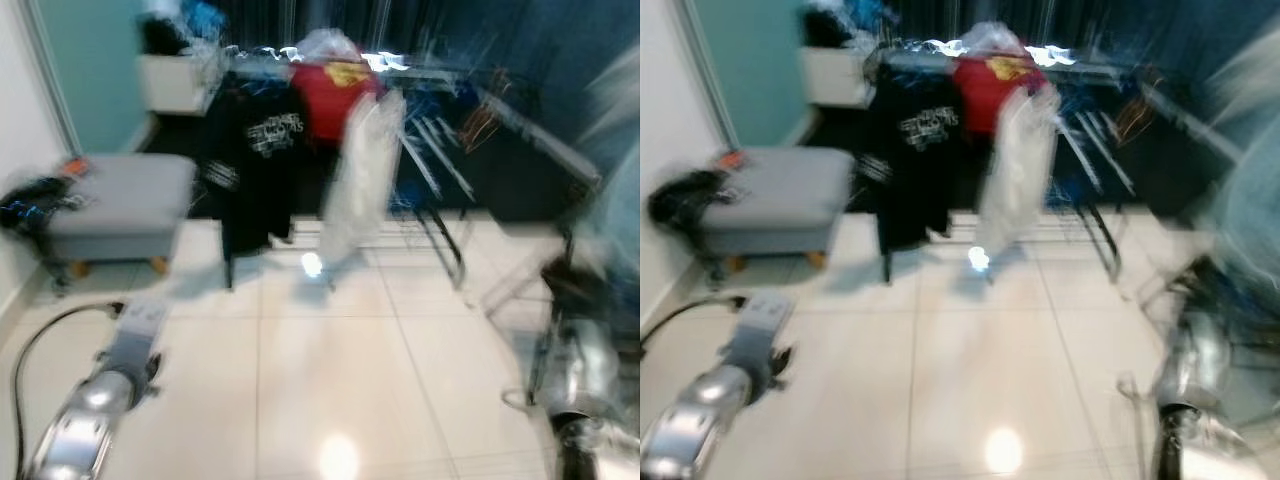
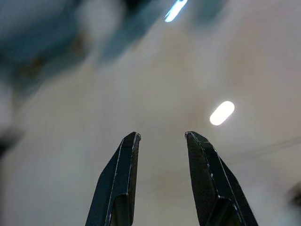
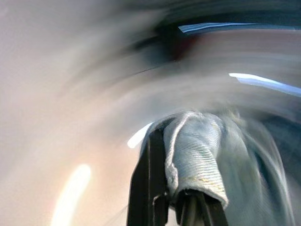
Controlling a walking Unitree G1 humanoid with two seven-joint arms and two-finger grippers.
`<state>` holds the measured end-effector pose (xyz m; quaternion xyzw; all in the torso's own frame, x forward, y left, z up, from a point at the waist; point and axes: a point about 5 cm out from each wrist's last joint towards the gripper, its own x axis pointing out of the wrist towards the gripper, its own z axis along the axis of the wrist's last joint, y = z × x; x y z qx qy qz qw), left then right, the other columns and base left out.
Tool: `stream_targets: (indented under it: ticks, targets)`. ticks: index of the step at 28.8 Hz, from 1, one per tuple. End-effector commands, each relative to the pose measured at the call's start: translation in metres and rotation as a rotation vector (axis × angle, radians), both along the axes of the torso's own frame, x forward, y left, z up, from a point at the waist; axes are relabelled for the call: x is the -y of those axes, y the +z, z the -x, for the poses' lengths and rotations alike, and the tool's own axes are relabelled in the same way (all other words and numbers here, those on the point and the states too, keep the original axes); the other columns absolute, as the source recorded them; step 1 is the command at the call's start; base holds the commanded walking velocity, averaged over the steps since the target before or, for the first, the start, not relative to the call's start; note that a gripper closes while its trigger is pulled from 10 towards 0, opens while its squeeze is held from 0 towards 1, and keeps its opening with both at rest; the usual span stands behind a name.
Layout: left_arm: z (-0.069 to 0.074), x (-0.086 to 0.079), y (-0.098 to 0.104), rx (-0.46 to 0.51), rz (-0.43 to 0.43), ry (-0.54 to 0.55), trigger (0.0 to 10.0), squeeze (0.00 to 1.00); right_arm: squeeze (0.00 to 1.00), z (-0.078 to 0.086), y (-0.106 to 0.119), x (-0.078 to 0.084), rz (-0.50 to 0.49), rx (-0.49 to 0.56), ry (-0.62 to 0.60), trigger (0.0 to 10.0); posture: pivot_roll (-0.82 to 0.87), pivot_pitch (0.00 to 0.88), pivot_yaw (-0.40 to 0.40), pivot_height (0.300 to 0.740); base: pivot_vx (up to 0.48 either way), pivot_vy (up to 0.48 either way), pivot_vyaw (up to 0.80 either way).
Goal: Hang hanger
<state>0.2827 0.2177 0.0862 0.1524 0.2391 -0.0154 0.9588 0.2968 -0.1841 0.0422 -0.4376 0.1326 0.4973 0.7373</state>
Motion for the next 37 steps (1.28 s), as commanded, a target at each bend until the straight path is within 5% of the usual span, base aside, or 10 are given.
stream_targets:
  ticks: [1,3,4,5,6,7,8,9,12,37]
  targets:
    - [0.001,0.003,-0.001,-0.003,0.006,-0.023,10.0,0.0,0.0,0.081,-0.077,0.003,0.541,-0.448,0.451,0.0,0.06,0.005,-0.05,0.74,0.0,0.0,0.0]
    - [0.001,0.003,-0.001,-0.003,0.006,-0.023,10.0,0.0,0.0,0.081,-0.077,0.003,0.541,-0.448,0.451,0.0,0.06,0.005,-0.05,0.74,0.0,0.0,0.0]
    - [0.0,0.003,0.003,-0.008,0.043,-0.027,10.0,0.0,0.0,0.065,-0.073,-0.003,0.312,-0.476,0.121,0.0,0.06,0.0,-0.06,0.74,0.0,0.0,0.0]
    - [0.0,0.003,0.003,-0.008,0.043,-0.027,10.0,0.0,0.0,0.065,-0.073,-0.003,0.312,-0.476,0.121,0.0,0.06,0.0,-0.06,0.74,0.0,0.0,0.0]
    - [0.002,0.008,0.006,0.004,0.053,-0.094,10.0,0.0,0.0,0.046,-0.067,-0.007,0.034,-0.475,-0.247,10.0,0.07,0.005,-0.074,0.74,0.0,0.0,0.0]
    - [0.002,0.008,0.006,0.004,0.053,-0.094,10.0,0.0,0.0,0.046,-0.067,-0.007,0.034,-0.475,-0.247,10.0,0.07,0.005,-0.074,0.74,0.0,0.0,0.0]
    - [0.004,0.012,0.006,0.02,0.099,-0.08,10.0,0.0,0.0,0.031,-0.06,-0.011,-0.244,-0.46,-0.536,10.0,0.07,0.006,-0.078,0.74,0.0,0.0,0.0]
    - [0.004,0.012,0.006,0.02,0.099,-0.08,10.0,0.0,0.0,0.031,-0.06,-0.011,-0.244,-0.46,-0.536,10.0,0.07,0.006,-0.078,0.74,0.0,0.0,0.0]
    - [0.004,0.019,-0.003,0.07,0.151,0.047,10.0,0.0,0.0,-0.002,-0.033,-0.013,-0.761,-0.31,-0.921,10.0,0.06,0.012,-0.064,0.74,0.0,0.0,0.0]
    - [0.003,0.04,-0.035,0.004,0.155,0.103,10.0,0.0,0.0,0.009,-0.048,-0.033,-0.761,-0.224,-1.118,10.0,0.06,0.0,-0.033,0.74,0.0,0.0,0.0]
